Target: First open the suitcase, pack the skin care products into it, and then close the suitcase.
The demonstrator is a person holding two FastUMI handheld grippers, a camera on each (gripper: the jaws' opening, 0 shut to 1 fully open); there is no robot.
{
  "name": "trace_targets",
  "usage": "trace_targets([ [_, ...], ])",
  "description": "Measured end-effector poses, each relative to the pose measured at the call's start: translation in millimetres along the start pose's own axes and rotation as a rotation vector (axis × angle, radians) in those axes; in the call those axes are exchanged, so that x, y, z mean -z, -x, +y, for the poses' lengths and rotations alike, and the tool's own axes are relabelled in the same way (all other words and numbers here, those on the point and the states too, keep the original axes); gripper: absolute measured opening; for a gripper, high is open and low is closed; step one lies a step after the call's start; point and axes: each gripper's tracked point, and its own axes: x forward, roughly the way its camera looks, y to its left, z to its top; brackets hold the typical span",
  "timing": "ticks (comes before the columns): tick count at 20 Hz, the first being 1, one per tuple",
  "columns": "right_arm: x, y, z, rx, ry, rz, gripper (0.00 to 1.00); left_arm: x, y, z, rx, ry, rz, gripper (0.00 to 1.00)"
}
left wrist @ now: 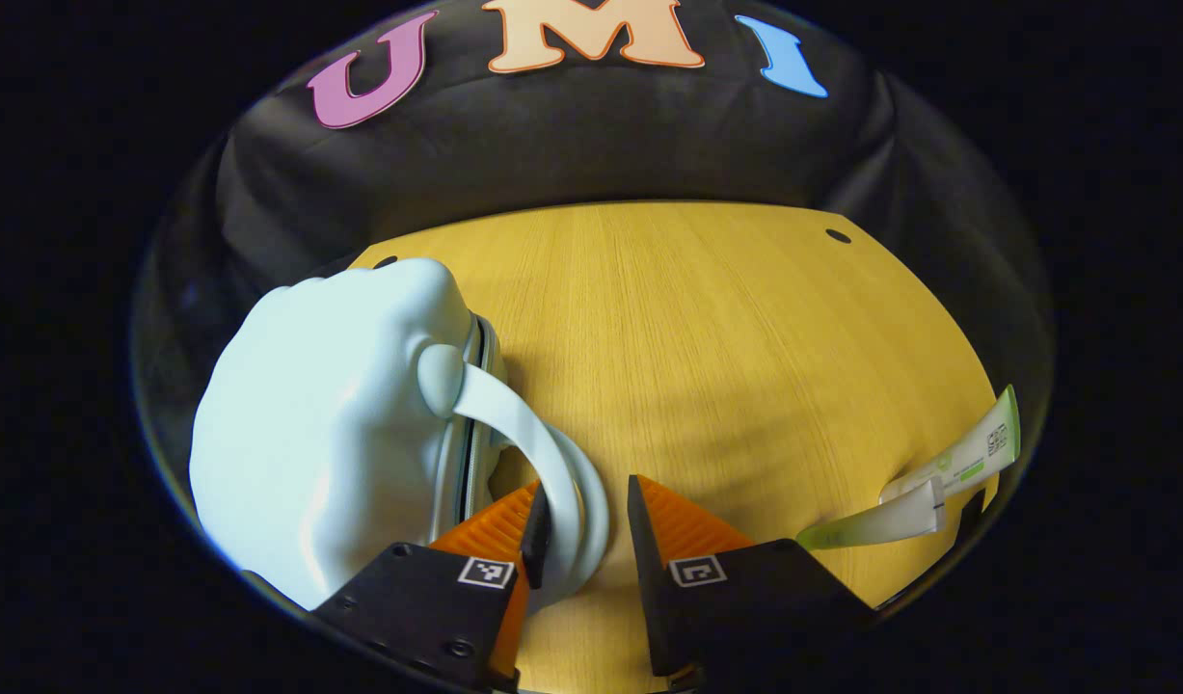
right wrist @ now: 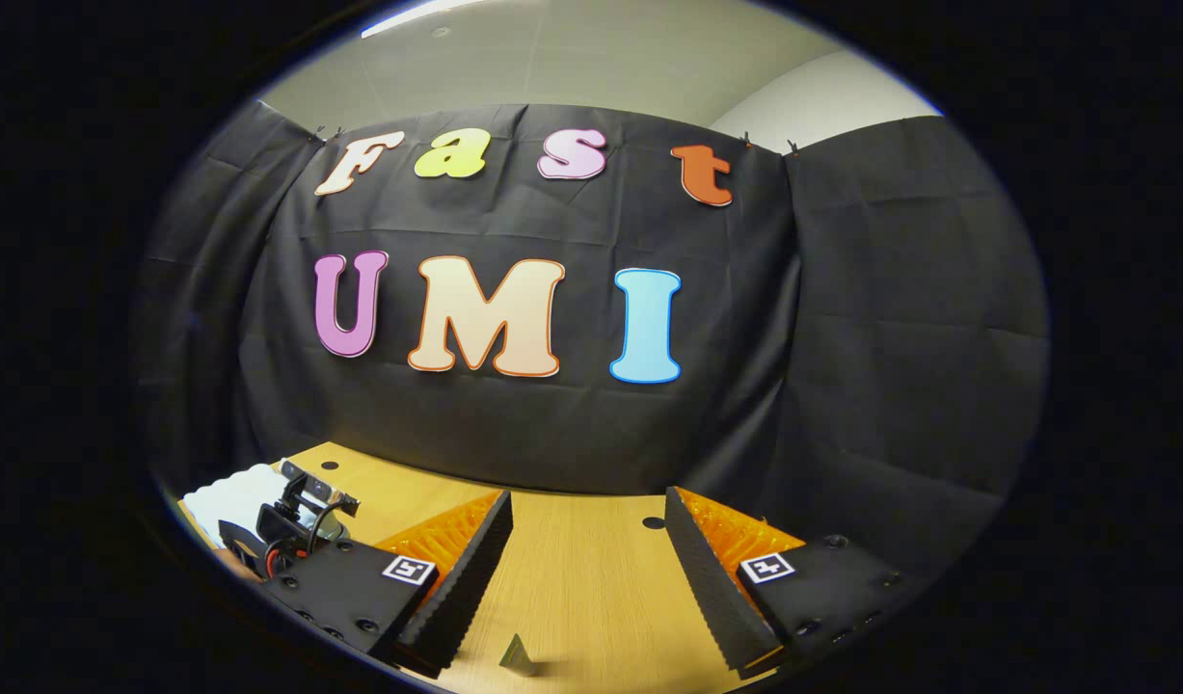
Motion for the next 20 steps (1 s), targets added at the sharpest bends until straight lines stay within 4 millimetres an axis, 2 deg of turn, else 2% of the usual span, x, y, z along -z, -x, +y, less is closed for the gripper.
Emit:
trace_targets([
  [1,-2,1,1,-0.003,0.007,-0.008,0.99,-1,0,4,-0.006,-0.007,0.005,0.39],
  [2,-3,2,1,-0.005,0.014,-0.017,0.99,-1,-1,7,-0.009,-0.012,0.007,0.25],
  [4,-6,4,3,-0.011,0.009,-0.035,0.98,0,1,7,0.007,-0.014,0.025,0.11],
  [11,-3,1,4,-0.03,-0.014,-0.049,0.99,-13,14,7,-0.015,-0.087,0.01,0.01],
  [13,0,0,7,-0.041,-0.029,-0.049,0.99,-26,20,3,0.002,-0.086,-0.026,0.0],
  [20,1,-7,20,-0.085,-0.092,-0.048,0.99,-46,45,4,0.023,-0.086,-0.101,0.0],
])
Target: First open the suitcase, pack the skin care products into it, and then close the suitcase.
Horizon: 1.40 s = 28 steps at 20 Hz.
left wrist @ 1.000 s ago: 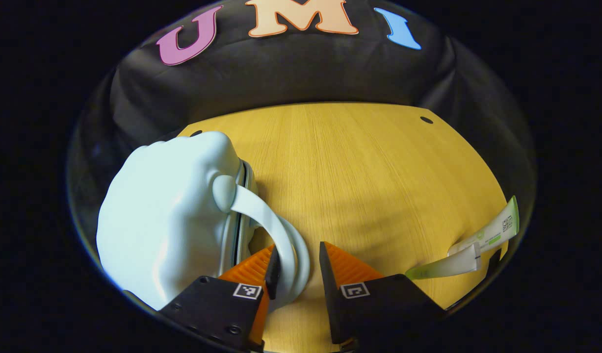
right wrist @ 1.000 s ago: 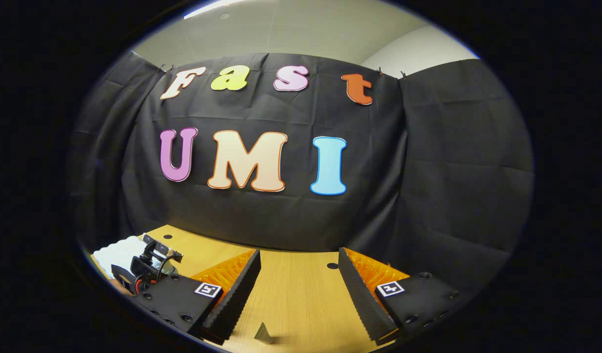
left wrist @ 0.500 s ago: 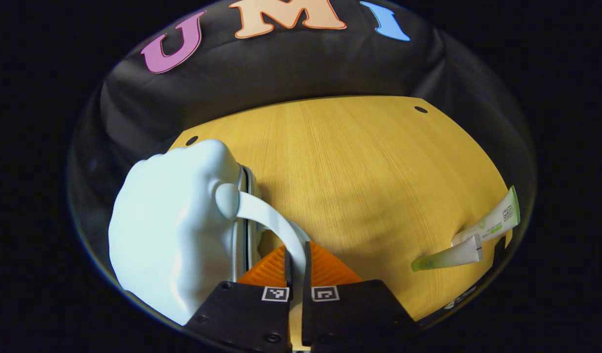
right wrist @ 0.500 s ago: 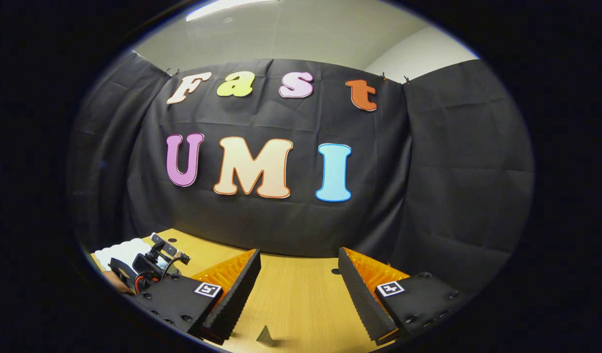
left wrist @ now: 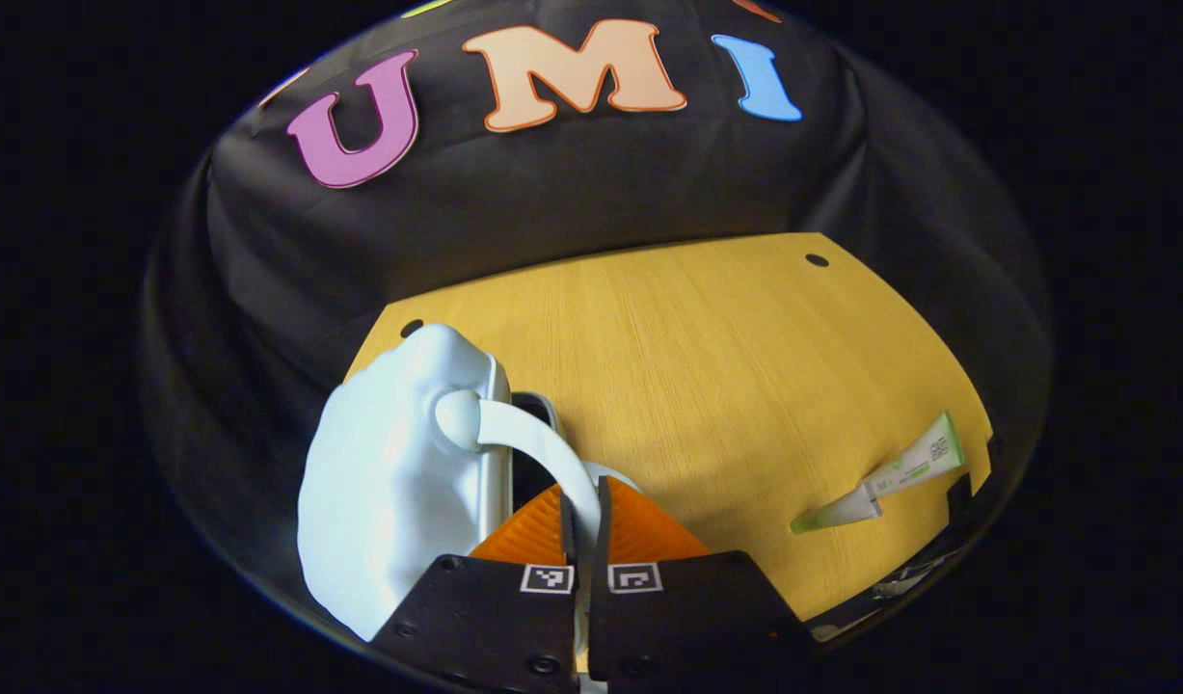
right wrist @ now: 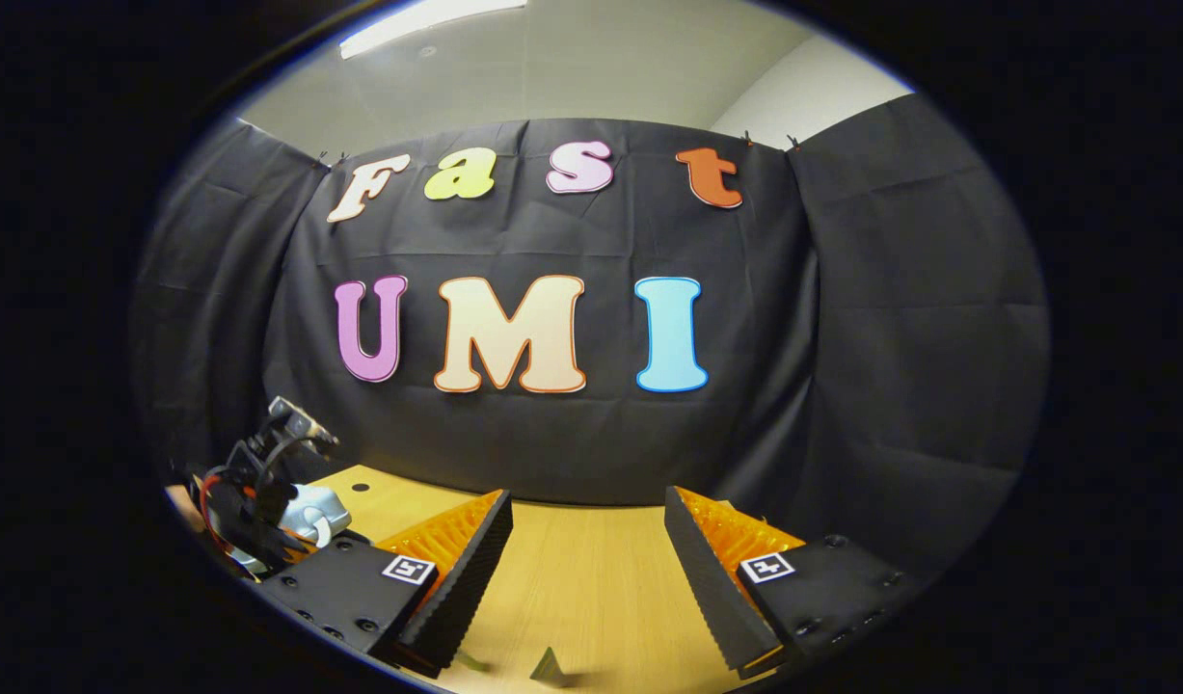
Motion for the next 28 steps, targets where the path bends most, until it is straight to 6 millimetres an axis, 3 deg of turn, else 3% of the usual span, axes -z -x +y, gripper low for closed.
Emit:
trace_targets([
  [4,5,-4,20,-0.032,-0.014,0.01,0.99,-22,25,20,-0.004,0.072,-0.081,0.0],
  [9,11,-7,60,-0.094,-0.006,0.023,0.99,-38,31,60,-0.106,0.039,-0.152,0.0],
  [14,11,-12,102,-0.149,0.0,0.022,0.98,-41,37,77,-0.133,0.092,-0.188,0.0],
  [20,12,-19,138,-0.137,0.005,0.016,0.98,-40,38,124,-0.243,0.069,-0.204,0.0],
  [24,13,-23,166,-0.111,0.014,0.005,0.99,-43,31,133,-0.248,0.14,-0.245,0.0],
  [28,16,-27,196,-0.084,0.015,-0.004,0.99,-29,30,162,-0.301,0.158,-0.224,0.0],
])
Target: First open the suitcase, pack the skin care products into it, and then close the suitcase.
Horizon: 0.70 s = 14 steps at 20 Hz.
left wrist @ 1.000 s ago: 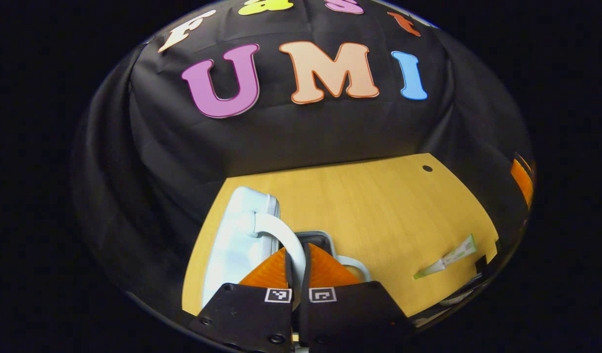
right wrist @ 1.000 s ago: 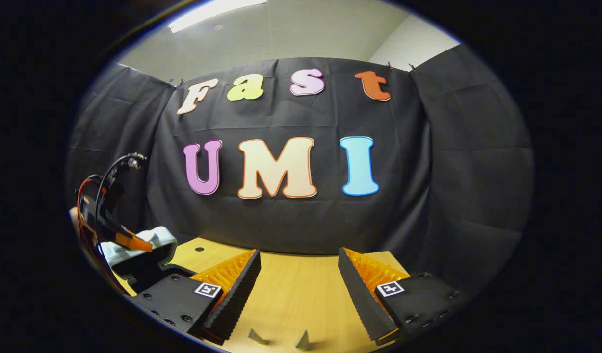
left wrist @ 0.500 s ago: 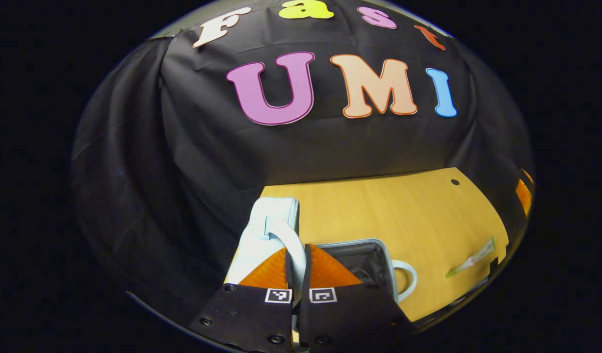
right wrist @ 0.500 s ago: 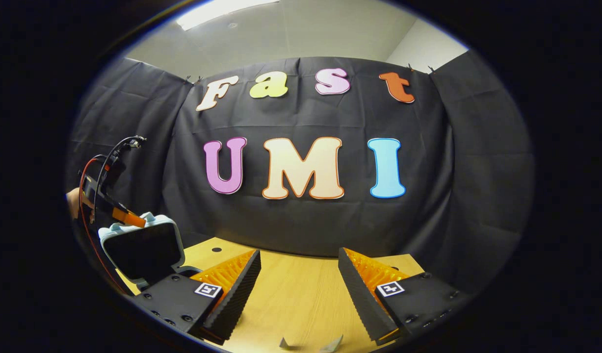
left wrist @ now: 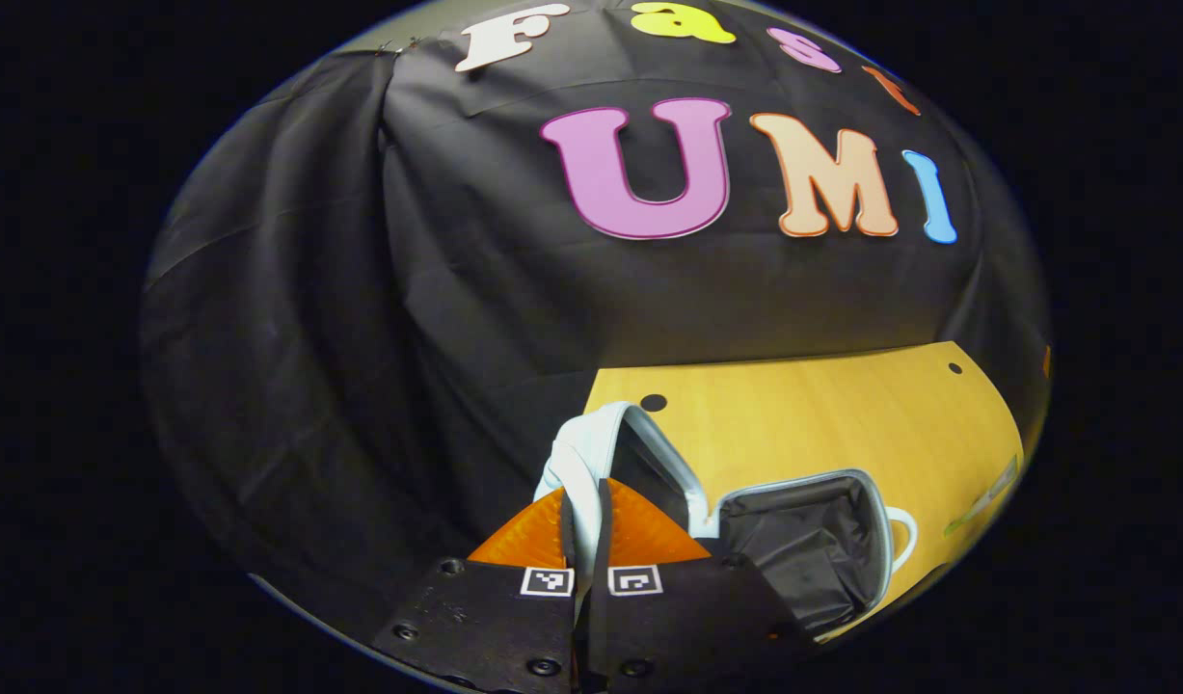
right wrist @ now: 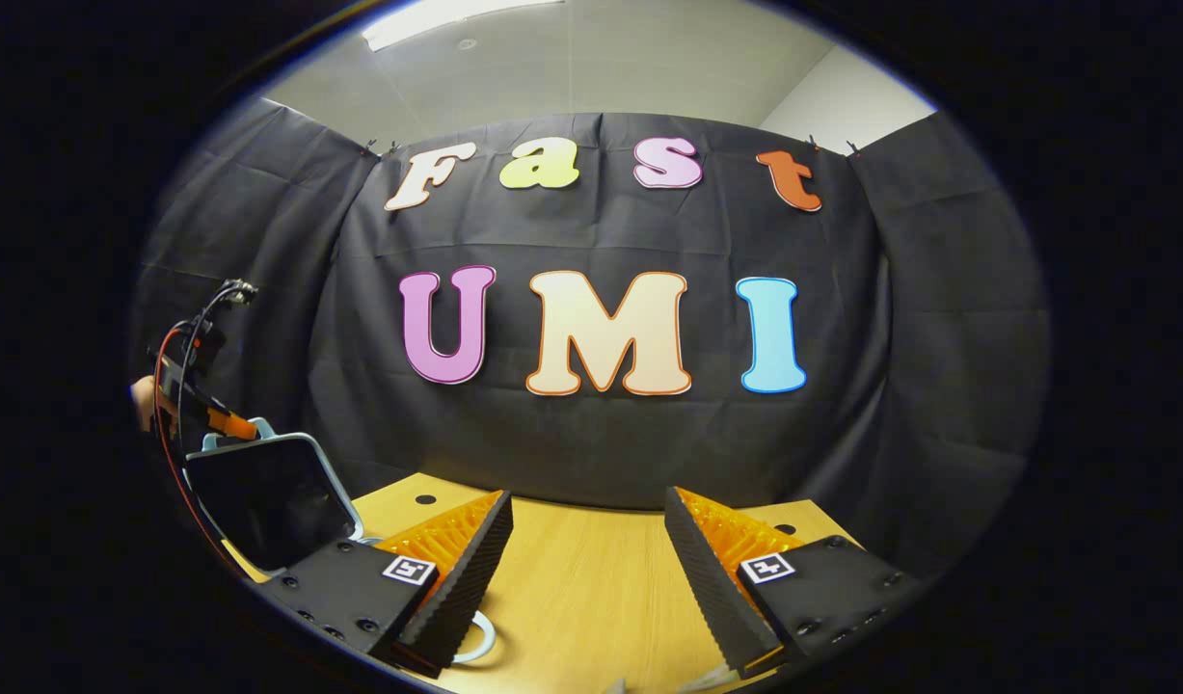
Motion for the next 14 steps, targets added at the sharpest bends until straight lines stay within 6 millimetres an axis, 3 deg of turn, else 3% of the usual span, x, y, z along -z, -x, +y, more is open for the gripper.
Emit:
trace_targets([
  [3,6,-2,14,0.023,0.006,0.013,1.0,1,-6,6,-0.012,0.059,0.005,0.0],
  [7,17,-5,23,0.054,0.005,0.052,0.99,22,-24,22,-0.058,0.078,0.044,0.0],
  [14,25,-10,35,0.069,0.038,0.069,0.99,43,-25,24,-0.114,0.192,0.151,0.0],
])
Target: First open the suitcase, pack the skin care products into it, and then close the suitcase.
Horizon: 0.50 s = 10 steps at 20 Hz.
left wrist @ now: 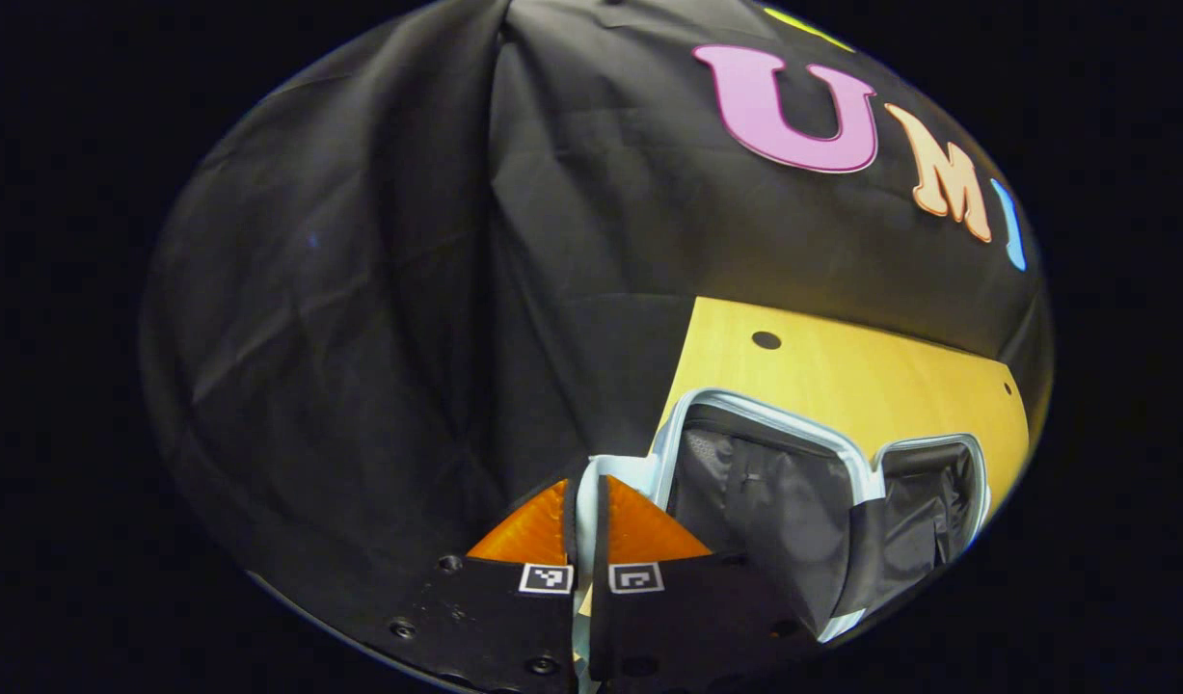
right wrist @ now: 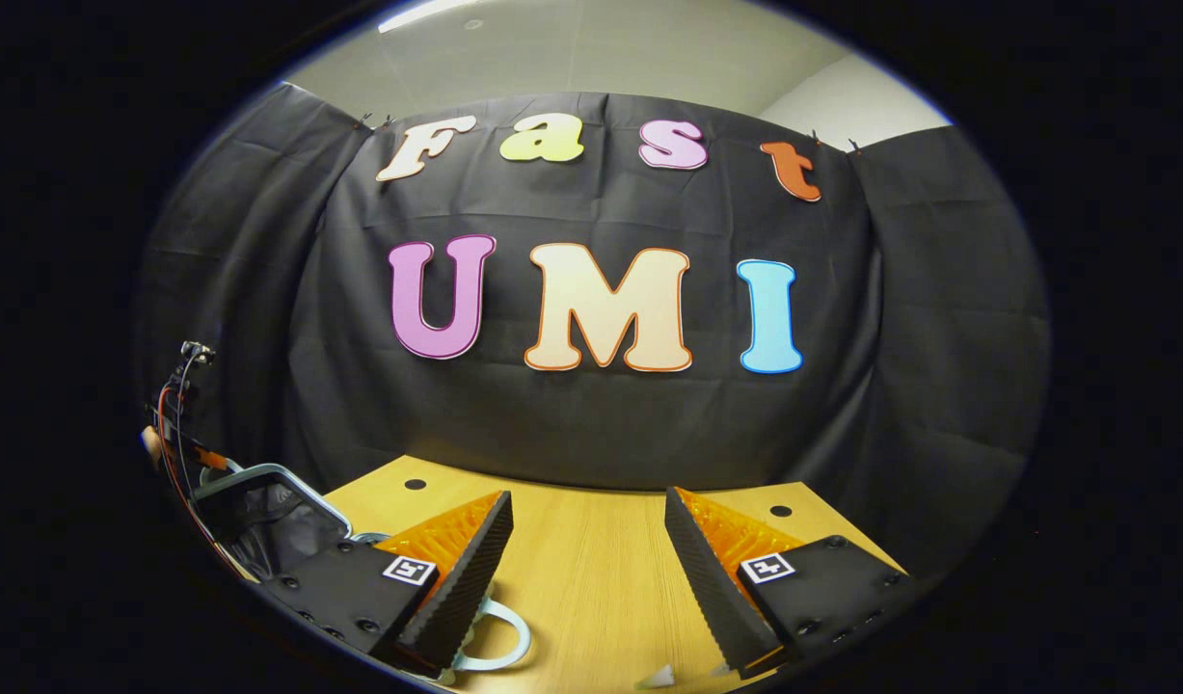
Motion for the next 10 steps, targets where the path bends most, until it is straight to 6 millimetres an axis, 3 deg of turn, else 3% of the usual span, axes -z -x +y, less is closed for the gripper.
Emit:
trace_targets([
  [1,1,0,0,-0.001,0.003,0.001,0.99,2,0,3,-0.043,0.006,-0.002,0.01],
  [3,1,2,-5,0.008,0.016,-0.004,0.99,-11,4,3,-0.1,0.043,-0.093,0.17],
  [5,-2,3,-10,0.011,0.027,-0.015,0.99,-35,15,-12,-0.107,0.104,-0.209,0.48],
  [8,-11,6,-17,-0.008,0.024,-0.058,0.98,-74,52,-36,-0.12,0.105,-0.38,0.94],
  [10,-21,8,-25,-0.024,0.021,-0.095,0.99,-92,85,-58,-0.102,0.1,-0.452,0.95],
])
